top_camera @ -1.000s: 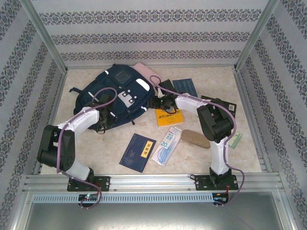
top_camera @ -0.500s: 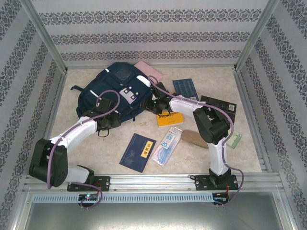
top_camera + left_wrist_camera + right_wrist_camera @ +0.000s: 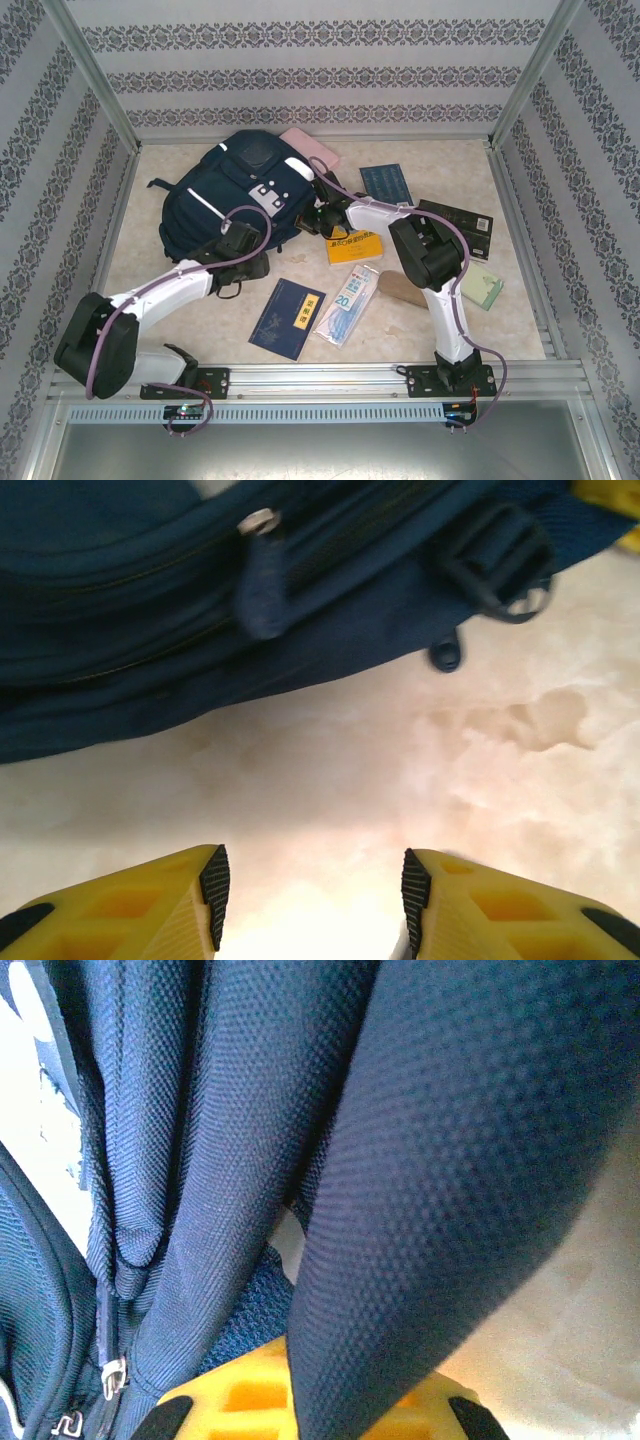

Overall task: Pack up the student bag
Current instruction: Unzip the student bag at the top-left of the table.

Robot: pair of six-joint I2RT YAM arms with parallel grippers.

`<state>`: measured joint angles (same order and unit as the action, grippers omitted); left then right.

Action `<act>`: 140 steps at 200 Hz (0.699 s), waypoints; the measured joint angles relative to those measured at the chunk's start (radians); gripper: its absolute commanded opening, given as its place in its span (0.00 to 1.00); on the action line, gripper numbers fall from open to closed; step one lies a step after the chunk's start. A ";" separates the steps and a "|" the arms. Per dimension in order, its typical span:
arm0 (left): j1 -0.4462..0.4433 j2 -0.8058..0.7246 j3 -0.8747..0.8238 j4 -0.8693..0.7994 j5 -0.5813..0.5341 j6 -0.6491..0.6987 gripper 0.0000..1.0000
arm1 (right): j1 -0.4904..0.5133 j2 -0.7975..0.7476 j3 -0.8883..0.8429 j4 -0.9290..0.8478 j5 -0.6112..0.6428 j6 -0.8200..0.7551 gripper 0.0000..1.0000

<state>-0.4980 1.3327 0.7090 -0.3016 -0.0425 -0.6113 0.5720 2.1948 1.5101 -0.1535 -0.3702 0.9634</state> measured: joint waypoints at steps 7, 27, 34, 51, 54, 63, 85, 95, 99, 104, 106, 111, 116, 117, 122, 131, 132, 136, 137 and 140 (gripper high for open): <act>-0.016 0.018 0.000 0.028 -0.009 -0.001 0.50 | 0.000 -0.003 0.000 0.000 -0.004 0.008 0.00; -0.056 0.096 0.014 0.080 -0.027 -0.002 0.49 | 0.000 -0.014 0.000 -0.002 -0.022 0.032 0.00; -0.069 0.130 0.026 0.090 -0.039 -0.002 0.49 | 0.000 -0.020 0.000 -0.003 -0.028 0.040 0.00; -0.088 0.200 0.063 0.098 -0.063 -0.005 0.47 | 0.002 -0.035 0.000 -0.007 -0.040 0.057 0.00; -0.090 0.209 0.069 0.099 -0.068 -0.007 0.47 | 0.002 -0.039 0.000 -0.008 -0.042 0.060 0.00; -0.092 0.232 0.092 0.099 -0.084 -0.014 0.47 | 0.002 -0.046 0.000 -0.011 -0.047 0.063 0.00; -0.092 0.263 0.138 0.099 -0.136 -0.029 0.44 | 0.007 -0.057 0.000 -0.018 -0.058 0.076 0.00; -0.092 0.275 0.160 0.097 -0.165 -0.042 0.43 | 0.009 -0.058 0.000 -0.021 -0.061 0.079 0.00; -0.092 0.279 0.166 0.097 -0.173 -0.045 0.43 | 0.009 -0.058 0.000 -0.023 -0.063 0.082 0.00; -0.092 0.284 0.173 0.097 -0.182 -0.049 0.43 | 0.011 -0.058 0.000 -0.023 -0.064 0.082 0.00; -0.092 0.286 0.175 0.096 -0.185 -0.051 0.43 | 0.011 -0.058 0.000 -0.023 -0.064 0.082 0.00; -0.092 0.291 0.180 0.095 -0.193 -0.053 0.43 | 0.011 -0.058 0.000 -0.023 -0.064 0.084 0.00; -0.092 0.297 0.185 0.095 -0.198 -0.056 0.43 | 0.011 -0.058 0.000 -0.023 -0.064 0.085 0.00; -0.092 0.298 0.185 0.095 -0.199 -0.056 0.43 | 0.011 -0.058 0.000 -0.023 -0.064 0.086 0.00; -0.092 0.304 0.188 0.095 -0.203 -0.059 0.43 | 0.011 -0.058 0.000 -0.022 -0.065 0.086 0.00; -0.092 0.320 0.198 0.092 -0.208 -0.063 0.42 | 0.011 -0.058 0.000 -0.022 -0.065 0.089 0.00; -0.092 0.323 0.200 0.092 -0.209 -0.064 0.42 | 0.011 -0.058 0.000 -0.022 -0.065 0.089 0.00; -0.092 0.332 0.206 0.091 -0.213 -0.066 0.42 | 0.011 -0.058 0.000 -0.022 -0.065 0.089 0.00; -0.092 0.336 0.208 0.091 -0.214 -0.067 0.41 | 0.011 -0.058 0.000 -0.022 -0.065 0.090 0.00; -0.092 0.344 0.213 0.090 -0.217 -0.069 0.41 | 0.011 -0.058 0.000 -0.022 -0.065 0.090 0.00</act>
<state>-0.5900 1.6772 0.9218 -0.2111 -0.2596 -0.6804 0.5827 2.1365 1.5101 -0.1757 -0.4355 1.0531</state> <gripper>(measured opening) 0.424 0.072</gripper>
